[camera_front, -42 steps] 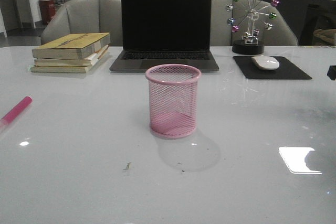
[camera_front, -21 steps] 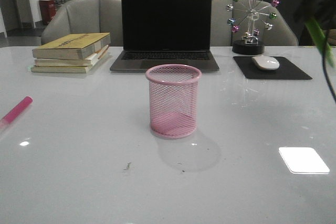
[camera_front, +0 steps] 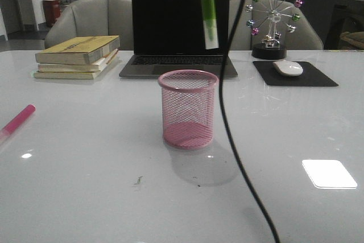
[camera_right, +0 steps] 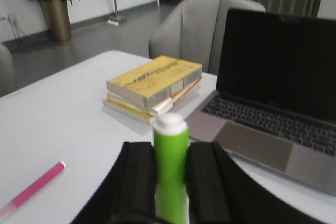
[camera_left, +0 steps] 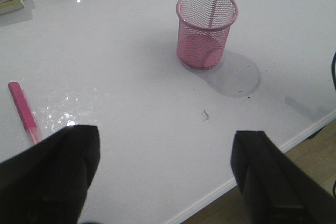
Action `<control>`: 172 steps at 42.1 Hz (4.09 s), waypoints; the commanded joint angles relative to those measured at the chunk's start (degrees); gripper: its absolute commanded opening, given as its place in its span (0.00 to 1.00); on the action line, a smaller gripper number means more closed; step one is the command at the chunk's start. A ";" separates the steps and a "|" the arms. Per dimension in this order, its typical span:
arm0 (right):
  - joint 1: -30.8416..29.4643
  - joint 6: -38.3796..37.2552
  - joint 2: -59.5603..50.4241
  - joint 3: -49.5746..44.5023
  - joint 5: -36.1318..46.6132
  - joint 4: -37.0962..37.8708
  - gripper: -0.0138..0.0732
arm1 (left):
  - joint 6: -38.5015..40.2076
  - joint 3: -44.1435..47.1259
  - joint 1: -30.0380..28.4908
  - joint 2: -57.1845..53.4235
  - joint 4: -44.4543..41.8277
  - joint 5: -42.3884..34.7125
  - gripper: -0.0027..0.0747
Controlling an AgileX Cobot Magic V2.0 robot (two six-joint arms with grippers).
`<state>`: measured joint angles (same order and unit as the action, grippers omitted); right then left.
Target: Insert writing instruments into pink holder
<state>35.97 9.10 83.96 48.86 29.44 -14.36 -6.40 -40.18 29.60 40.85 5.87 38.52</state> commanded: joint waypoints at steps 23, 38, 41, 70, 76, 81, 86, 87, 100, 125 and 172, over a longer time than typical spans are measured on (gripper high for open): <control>1.29 0.43 15.74 1.26 14.34 -0.05 0.74 | 0.01 -1.53 0.43 0.25 0.58 -4.04 0.76; -1.09 6.03 -6.41 1.26 -18.08 -0.35 0.73 | 0.01 -1.53 0.43 0.25 0.58 -4.04 0.76; -3.23 6.83 -11.88 1.26 -27.32 -0.35 0.73 | 0.01 -1.53 0.43 0.25 0.58 -4.04 0.76; -12.56 4.80 -38.42 -2.48 -79.57 6.45 0.70 | 0.01 -1.53 0.43 0.25 0.58 -4.04 0.76; -7.71 1.37 -41.05 -4.47 -80.30 12.71 0.66 | 0.01 -1.53 0.43 0.25 0.58 -4.04 0.76; -7.57 -9.10 -42.47 -6.05 -79.64 17.99 0.66 | 0.01 -1.53 0.43 0.25 0.58 -4.04 0.76; -7.57 -11.24 -43.74 -7.56 -74.89 18.05 0.66 | 1.05 -1.53 0.43 0.25 0.58 -3.80 0.76; -7.57 -11.24 -43.90 -7.83 -74.32 18.05 0.66 | 1.84 -1.53 0.18 0.25 0.58 -3.80 0.76; -7.57 -11.24 -44.09 -8.73 -68.10 18.05 0.66 | 7.38 -4.83 -9.17 10.62 -3.21 1.93 0.76; -7.57 -11.24 -44.09 -8.73 -69.12 18.05 0.66 | 7.13 -26.03 -24.23 51.03 -5.87 -1.14 0.76; -7.57 -11.24 -44.09 -8.73 -69.18 18.05 0.66 | 7.13 -54.21 -25.41 80.30 -3.51 8.37 0.43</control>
<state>28.31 -2.10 40.14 38.53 -43.17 2.63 0.41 -92.63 4.63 123.98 1.89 46.68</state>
